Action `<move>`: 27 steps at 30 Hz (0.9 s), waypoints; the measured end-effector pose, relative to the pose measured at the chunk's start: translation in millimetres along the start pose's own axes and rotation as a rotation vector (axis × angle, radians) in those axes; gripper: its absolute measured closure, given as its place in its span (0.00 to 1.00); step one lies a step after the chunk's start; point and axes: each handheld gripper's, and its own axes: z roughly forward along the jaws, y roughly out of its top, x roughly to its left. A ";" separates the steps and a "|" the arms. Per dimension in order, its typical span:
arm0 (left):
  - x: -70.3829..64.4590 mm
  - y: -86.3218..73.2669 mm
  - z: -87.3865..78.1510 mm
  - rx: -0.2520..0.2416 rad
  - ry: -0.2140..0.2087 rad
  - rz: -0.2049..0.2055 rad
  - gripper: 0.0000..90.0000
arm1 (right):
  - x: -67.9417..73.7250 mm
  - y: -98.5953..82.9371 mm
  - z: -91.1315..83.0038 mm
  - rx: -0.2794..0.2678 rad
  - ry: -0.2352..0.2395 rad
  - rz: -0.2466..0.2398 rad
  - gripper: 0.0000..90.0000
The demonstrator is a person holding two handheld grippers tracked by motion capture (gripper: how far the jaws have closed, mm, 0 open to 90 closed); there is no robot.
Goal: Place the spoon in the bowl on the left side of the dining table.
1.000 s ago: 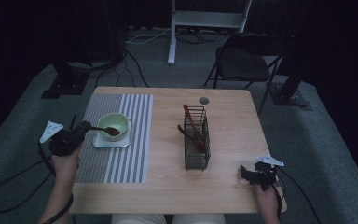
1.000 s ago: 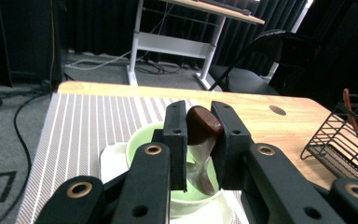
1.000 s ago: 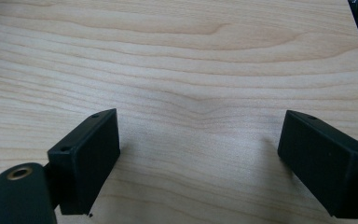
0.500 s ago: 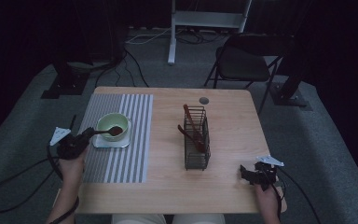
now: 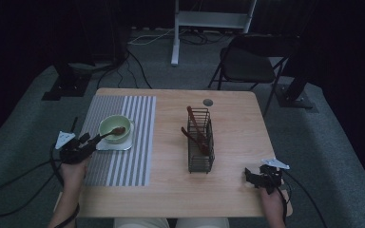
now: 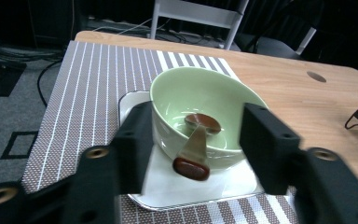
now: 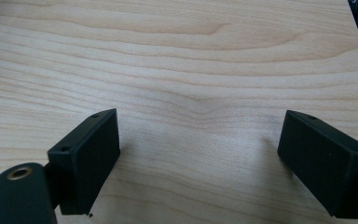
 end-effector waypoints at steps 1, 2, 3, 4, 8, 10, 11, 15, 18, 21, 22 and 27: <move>-0.4 -0.3 -0.4 0.000 0.000 0.008 0.47 | 0.0 0.0 0.0 0.000 0.000 0.000 0.13; -0.8 -0.5 -1.2 0.001 0.003 0.014 0.47 | 0.0 0.0 0.0 0.000 0.000 0.000 0.13; -1.0 -0.5 -1.9 0.004 0.006 0.018 0.46 | -0.1 0.0 0.0 -0.001 0.000 -0.001 0.13; -0.8 -0.7 -2.4 0.002 0.000 0.015 0.44 | 0.0 0.0 0.0 0.000 0.000 -0.001 0.13; -0.9 -3.0 -5.0 0.016 -0.013 0.015 0.39 | 0.0 0.0 0.0 0.000 0.000 0.000 0.13; -0.7 -5.1 -6.7 0.018 -0.012 0.017 0.37 | 0.0 0.0 0.0 0.000 0.000 0.000 0.13; -0.8 -6.1 -7.8 0.016 -0.006 0.017 0.33 | 0.0 0.0 0.0 0.000 0.000 -0.001 0.13; 0.9 -10.9 -13.8 0.014 -0.011 0.013 0.31 | 0.0 0.0 0.0 0.000 0.000 -0.001 0.13; 1.2 -15.8 -18.0 0.017 -0.016 0.028 0.30 | -0.1 0.0 0.0 0.000 0.000 -0.001 0.13; 0.8 -21.3 -20.9 0.038 -0.019 0.051 0.29 | 0.0 0.0 0.0 0.000 0.000 0.000 0.13; 1.1 -23.7 -22.6 0.038 -0.019 0.049 0.28 | 0.0 0.0 0.0 0.000 0.000 0.000 0.13; 3.2 -32.4 -29.0 0.041 -0.014 0.039 0.21 | 0.1 0.1 -0.1 0.001 0.000 0.002 0.13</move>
